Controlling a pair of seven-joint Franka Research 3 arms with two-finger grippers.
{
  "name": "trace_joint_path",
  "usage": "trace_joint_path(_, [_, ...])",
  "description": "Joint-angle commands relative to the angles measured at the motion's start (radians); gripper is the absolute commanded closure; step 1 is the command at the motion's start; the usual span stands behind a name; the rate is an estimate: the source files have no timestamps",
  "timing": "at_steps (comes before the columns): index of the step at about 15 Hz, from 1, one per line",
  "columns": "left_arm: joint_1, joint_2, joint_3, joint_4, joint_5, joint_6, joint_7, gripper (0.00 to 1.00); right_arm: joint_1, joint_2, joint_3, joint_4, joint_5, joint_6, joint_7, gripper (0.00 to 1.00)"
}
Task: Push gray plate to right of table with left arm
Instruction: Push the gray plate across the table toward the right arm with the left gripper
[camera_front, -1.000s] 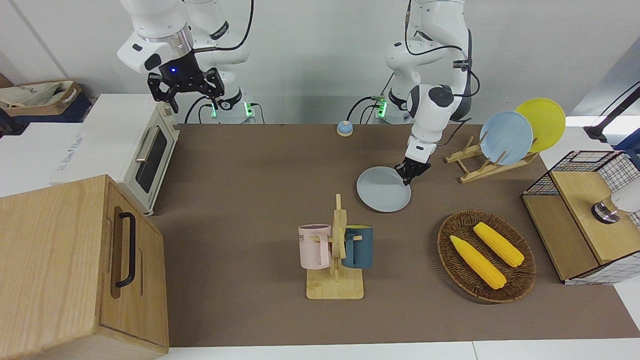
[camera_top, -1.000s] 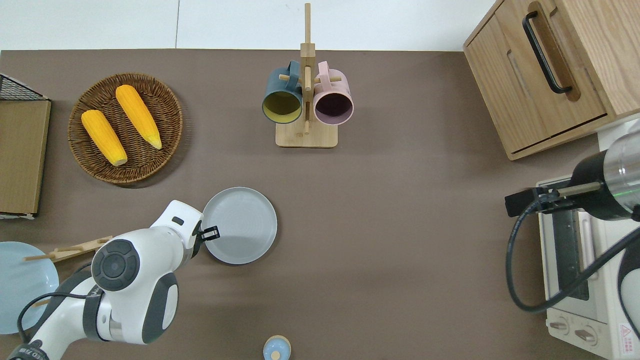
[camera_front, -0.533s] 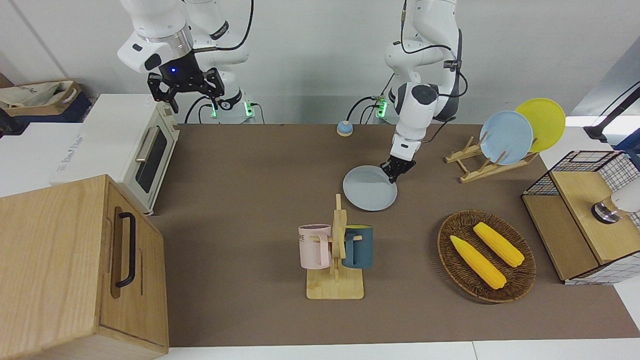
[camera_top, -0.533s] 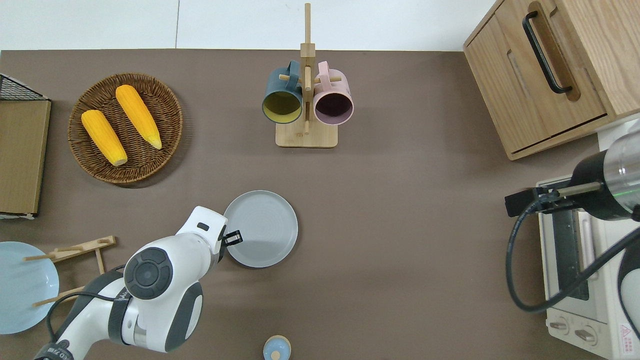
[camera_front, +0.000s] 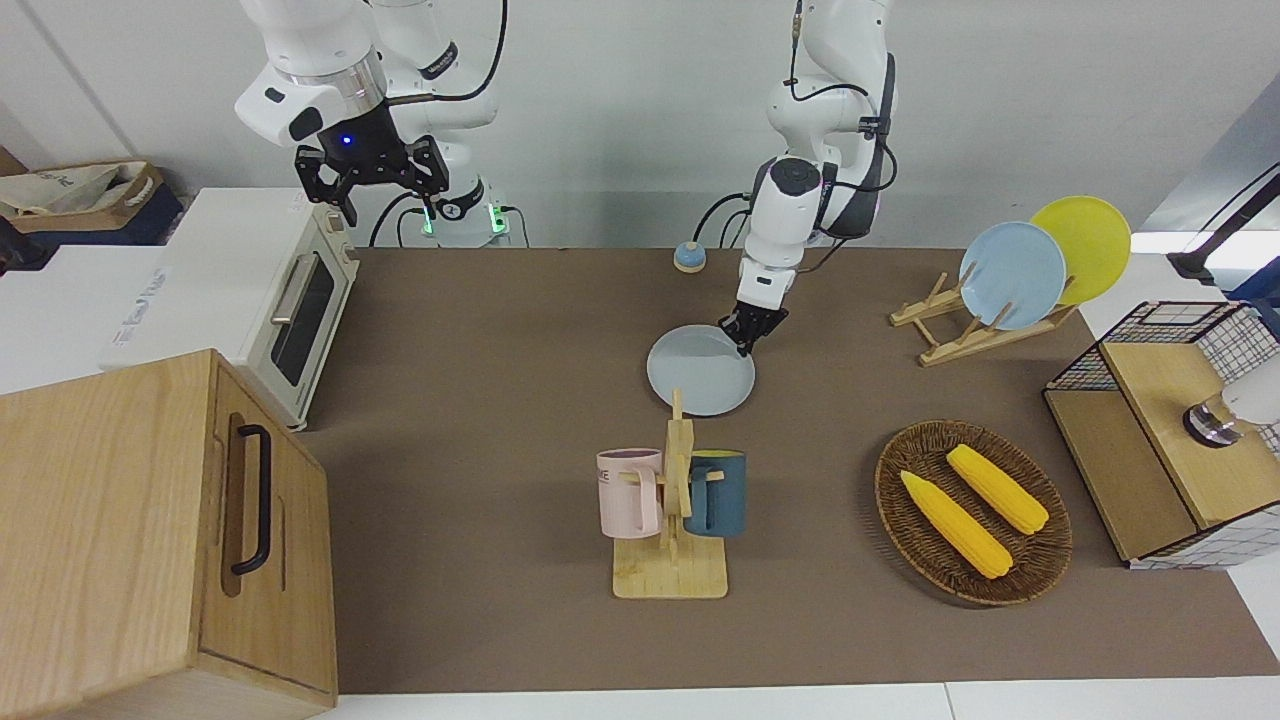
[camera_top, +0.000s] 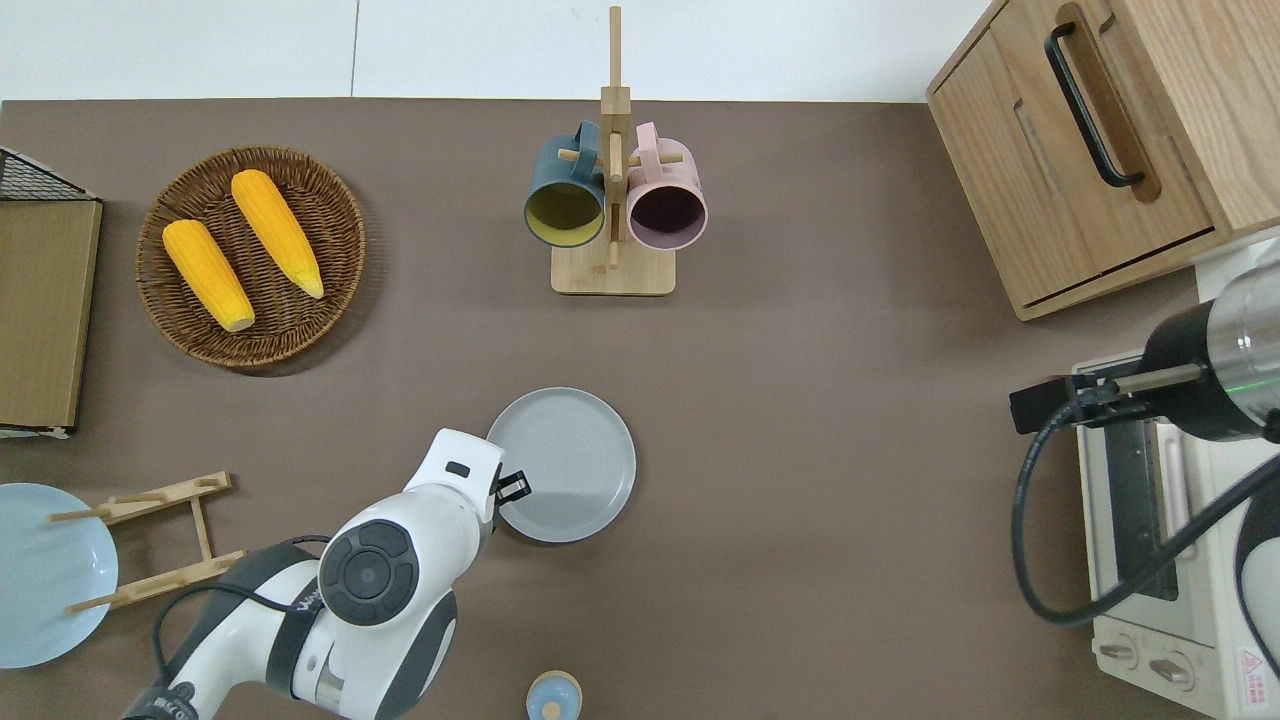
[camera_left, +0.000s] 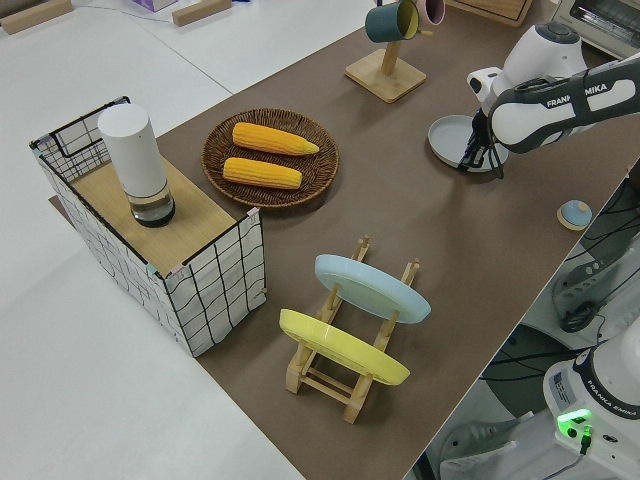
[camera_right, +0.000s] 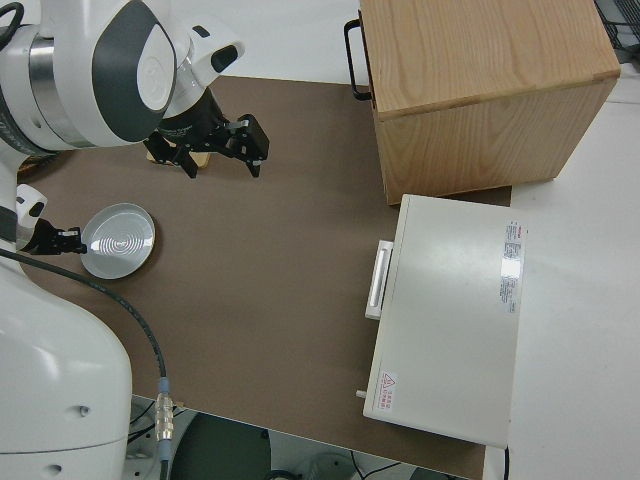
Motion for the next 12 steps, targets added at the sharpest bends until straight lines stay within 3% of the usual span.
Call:
trace_joint_path(1, [-0.075,0.034,0.010,0.027,0.084,0.002,-0.170,1.00,-0.020,-0.006,0.015,0.004,0.010,-0.013,0.000,0.017])
trace_joint_path(6, [-0.155,0.082,0.010,0.105,0.182,-0.072,-0.377,1.00,-0.020,-0.006,0.015,0.004,0.010,-0.014,0.001,0.017])
trace_joint_path(12, [-0.236,0.145,0.011,0.199,0.214,-0.133,-0.523,1.00,-0.020,-0.006,0.015,0.004,0.010,-0.013,0.001,0.017])
